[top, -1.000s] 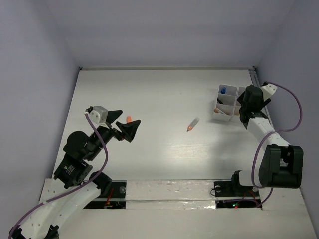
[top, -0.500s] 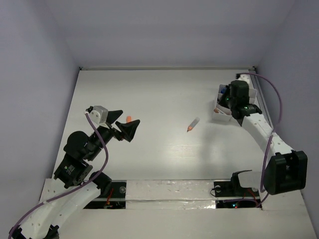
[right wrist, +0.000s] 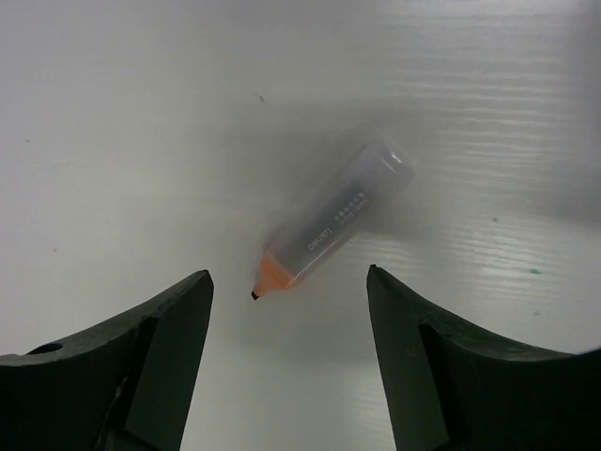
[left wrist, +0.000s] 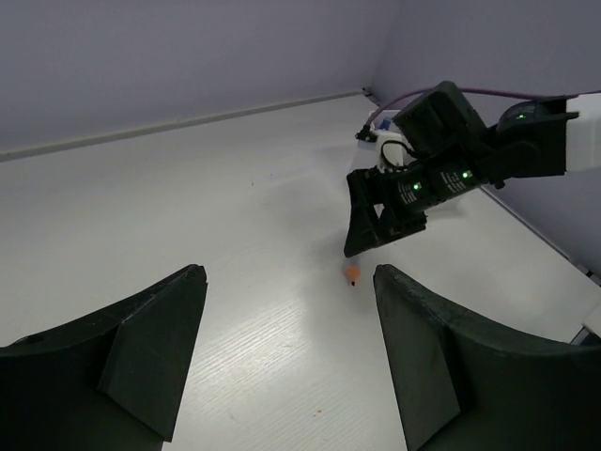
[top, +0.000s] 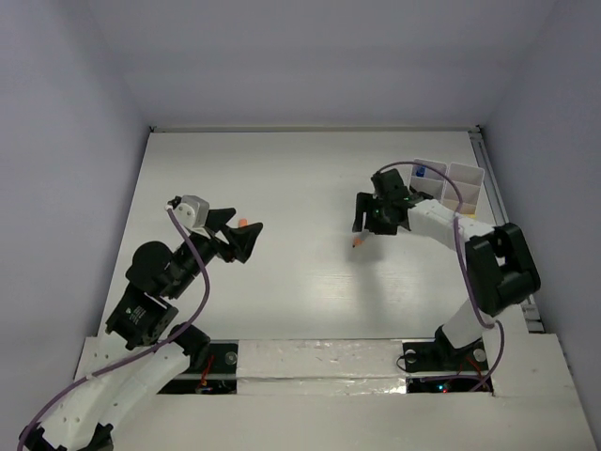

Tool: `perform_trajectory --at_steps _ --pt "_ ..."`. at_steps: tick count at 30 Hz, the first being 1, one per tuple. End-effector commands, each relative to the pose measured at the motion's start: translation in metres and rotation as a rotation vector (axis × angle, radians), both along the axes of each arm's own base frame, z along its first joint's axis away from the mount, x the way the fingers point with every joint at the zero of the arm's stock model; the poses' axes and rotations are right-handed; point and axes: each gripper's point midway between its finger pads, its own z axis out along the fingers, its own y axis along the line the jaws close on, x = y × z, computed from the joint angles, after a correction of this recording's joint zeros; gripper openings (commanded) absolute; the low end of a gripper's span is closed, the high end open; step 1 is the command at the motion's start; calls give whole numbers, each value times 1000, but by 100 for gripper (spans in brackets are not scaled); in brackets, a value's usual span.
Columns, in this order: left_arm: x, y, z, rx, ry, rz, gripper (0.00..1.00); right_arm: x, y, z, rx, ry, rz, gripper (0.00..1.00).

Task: Sort the stationery into containers
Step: Pick up the pen from the center of the board.

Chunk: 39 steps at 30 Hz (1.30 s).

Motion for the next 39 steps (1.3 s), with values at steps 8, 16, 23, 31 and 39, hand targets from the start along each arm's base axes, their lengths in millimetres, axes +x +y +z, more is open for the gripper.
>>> perform_trajectory --at_steps 8,16,23,31,39 --pt "6 -2 1 -2 -12 -1 69 13 20 -30 -17 62 20 66" --pt "7 0 2 -4 -15 9 69 6 21 -46 -132 96 99 31" --pt "13 -4 -6 -3 23 8 65 -4 54 -11 -180 -22 465 15" --pt "40 -23 -47 33 220 -3 63 -24 137 67 -14 -268 849 15" --pt "61 -29 -58 -65 359 -35 47 -54 161 108 117 -367 975 15"
